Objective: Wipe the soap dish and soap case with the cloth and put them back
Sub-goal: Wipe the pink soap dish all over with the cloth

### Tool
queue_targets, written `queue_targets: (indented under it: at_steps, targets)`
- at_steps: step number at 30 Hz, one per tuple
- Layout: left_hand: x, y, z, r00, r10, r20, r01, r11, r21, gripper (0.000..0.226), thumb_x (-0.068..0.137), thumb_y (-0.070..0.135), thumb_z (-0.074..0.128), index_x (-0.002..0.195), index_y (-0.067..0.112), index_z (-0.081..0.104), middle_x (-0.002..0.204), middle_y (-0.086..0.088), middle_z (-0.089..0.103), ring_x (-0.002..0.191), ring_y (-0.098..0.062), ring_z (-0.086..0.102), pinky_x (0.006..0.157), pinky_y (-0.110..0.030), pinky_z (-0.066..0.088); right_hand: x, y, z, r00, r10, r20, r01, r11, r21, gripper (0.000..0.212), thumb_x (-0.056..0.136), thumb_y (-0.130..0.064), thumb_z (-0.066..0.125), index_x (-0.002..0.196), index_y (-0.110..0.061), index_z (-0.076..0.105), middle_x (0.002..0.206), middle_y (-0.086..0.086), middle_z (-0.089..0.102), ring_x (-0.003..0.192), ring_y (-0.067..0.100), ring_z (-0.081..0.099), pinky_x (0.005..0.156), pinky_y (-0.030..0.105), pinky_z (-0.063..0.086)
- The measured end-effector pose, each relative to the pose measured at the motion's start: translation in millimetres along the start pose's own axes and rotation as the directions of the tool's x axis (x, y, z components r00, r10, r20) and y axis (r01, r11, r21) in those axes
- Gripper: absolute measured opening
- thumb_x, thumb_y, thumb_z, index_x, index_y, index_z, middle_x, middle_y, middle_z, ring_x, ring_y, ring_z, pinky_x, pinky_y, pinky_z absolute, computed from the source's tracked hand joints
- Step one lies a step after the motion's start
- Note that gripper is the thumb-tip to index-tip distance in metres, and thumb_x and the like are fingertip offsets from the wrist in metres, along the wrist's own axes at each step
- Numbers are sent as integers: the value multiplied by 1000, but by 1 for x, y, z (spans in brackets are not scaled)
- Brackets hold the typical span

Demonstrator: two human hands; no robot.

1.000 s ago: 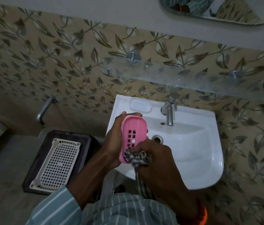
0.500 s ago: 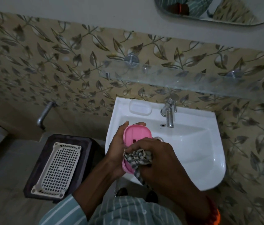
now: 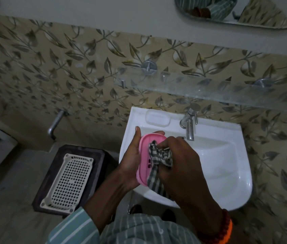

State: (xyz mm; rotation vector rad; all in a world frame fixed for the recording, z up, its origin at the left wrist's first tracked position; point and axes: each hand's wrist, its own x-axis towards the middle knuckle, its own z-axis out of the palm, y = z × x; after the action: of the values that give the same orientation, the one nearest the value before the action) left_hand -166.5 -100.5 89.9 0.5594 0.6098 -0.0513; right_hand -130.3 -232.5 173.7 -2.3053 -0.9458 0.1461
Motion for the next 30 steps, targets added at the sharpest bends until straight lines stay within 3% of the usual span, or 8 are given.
queue_targets:
  at_steps: [4,7,10,13,17,25,27,30]
  targets:
    - [2,0,5,998,54,9,-54,996,69,76,94,79,32,113,25,82,116,-12,79,104,-26,77,85,-39,63,-15,-4,-2,998,14,58,-13,1000,-11,32,76,-11,74,100,-20,55,98,-4,57,89,17,56,76,33,51]
    - [0,0,10,997,69,38,-71,996,49,74,89,81,39,118,26,80,119,-15,77,108,-29,75,95,-44,60,-8,-6,-8,991,43,124,-63,984,164,29,73,-10,76,91,-25,61,89,-12,64,84,3,60,73,22,52]
    - [-3,-5,17,993,67,100,-67,998,4,76,90,78,40,113,19,82,114,-14,79,107,-27,75,97,-41,59,4,-11,-10,999,23,-36,-10,947,321,38,62,9,70,84,-21,64,83,-11,66,81,-1,62,66,13,50]
    - [-5,-12,18,993,54,100,-57,998,25,77,96,73,33,109,16,83,118,-13,78,111,-26,74,95,-39,59,14,-5,-12,973,-116,-198,141,983,116,32,63,11,67,85,-11,62,88,-1,62,81,12,59,62,20,47]
    - [-8,-4,16,990,136,28,-139,959,247,75,84,81,30,110,33,82,121,-7,78,111,-25,75,91,-42,60,8,7,-18,984,-166,-66,140,946,-293,25,70,-11,71,92,-12,60,91,3,58,74,20,56,50,21,37]
    - [-14,18,15,966,258,17,-253,927,278,76,82,84,45,116,23,77,117,-27,73,102,-35,72,96,-50,57,-20,14,-4,981,26,192,-56,986,156,34,66,-2,70,89,-25,59,93,-10,59,88,11,57,74,33,51]
    - [-14,17,14,967,254,9,-246,930,274,76,83,82,43,115,23,77,116,-25,73,105,-36,71,99,-53,55,-14,18,-6,986,3,169,-25,991,129,37,64,-2,72,87,-27,56,91,-11,58,86,10,57,71,36,52]
    - [-19,9,19,978,206,-28,-181,910,374,80,82,86,36,116,27,78,122,-19,75,116,-38,70,103,-58,53,1,16,-12,991,-116,65,124,980,-154,36,65,-5,75,86,-25,54,90,-7,57,79,15,54,54,33,51]
